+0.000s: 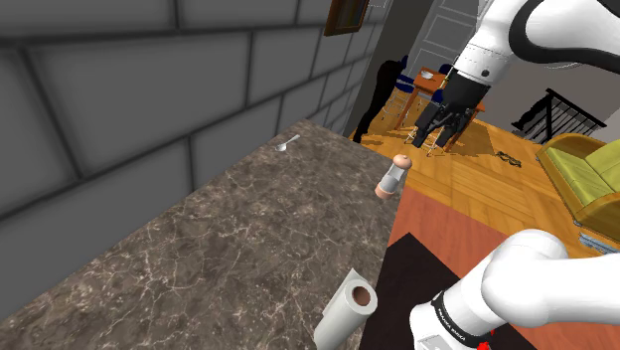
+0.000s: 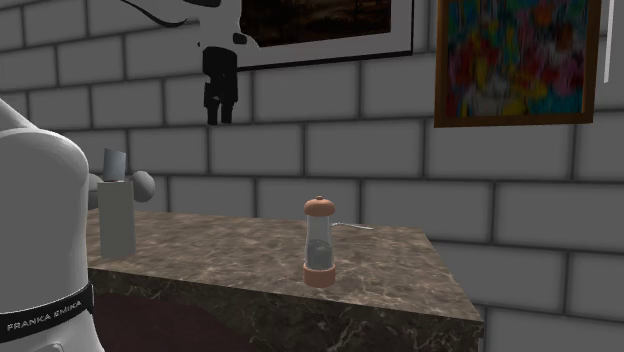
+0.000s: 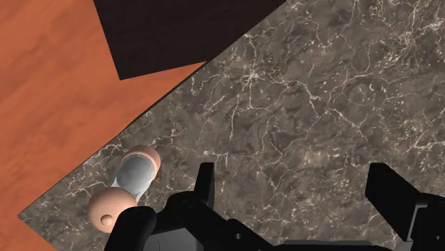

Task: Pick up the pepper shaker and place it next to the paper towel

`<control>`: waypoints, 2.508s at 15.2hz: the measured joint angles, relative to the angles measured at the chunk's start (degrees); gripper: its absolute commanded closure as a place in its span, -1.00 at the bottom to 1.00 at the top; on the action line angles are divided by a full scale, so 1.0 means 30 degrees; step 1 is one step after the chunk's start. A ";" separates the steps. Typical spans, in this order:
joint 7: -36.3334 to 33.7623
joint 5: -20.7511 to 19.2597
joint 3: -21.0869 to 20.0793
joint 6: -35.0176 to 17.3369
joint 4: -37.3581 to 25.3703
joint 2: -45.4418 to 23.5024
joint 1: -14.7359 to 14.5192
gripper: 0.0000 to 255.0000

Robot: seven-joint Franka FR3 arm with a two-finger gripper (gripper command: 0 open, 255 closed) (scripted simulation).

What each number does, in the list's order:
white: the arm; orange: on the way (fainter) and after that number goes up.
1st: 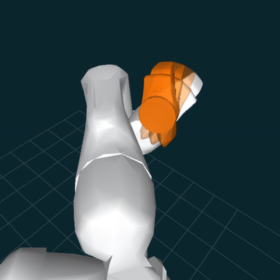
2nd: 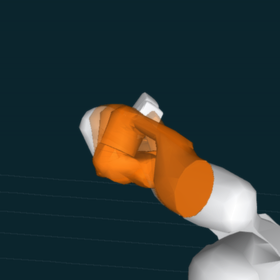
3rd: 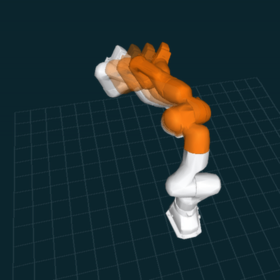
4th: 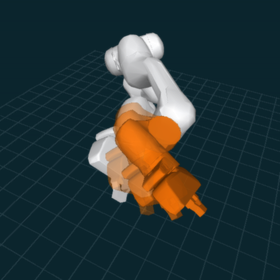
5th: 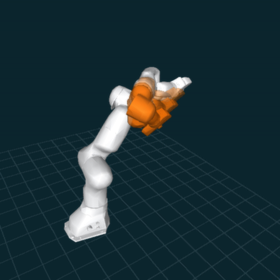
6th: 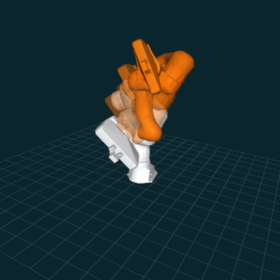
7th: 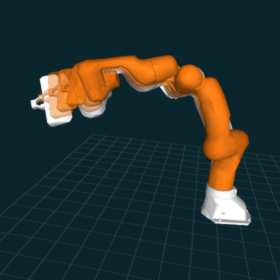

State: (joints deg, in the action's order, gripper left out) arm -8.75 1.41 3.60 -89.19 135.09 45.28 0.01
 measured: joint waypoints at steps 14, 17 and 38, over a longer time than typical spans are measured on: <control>0.2630 -0.1366 0.3854 -0.5383 0.1015 -0.4226 0.1646 -1.00; 0.3347 -0.1319 0.4844 -0.6707 0.0674 -0.5872 0.1867 -1.00; 0.5704 -0.0126 0.7221 -1.1476 0.0855 -1.0623 0.2091 1.00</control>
State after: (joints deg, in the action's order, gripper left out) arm 8.36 1.03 25.26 -123.62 137.65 13.41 6.29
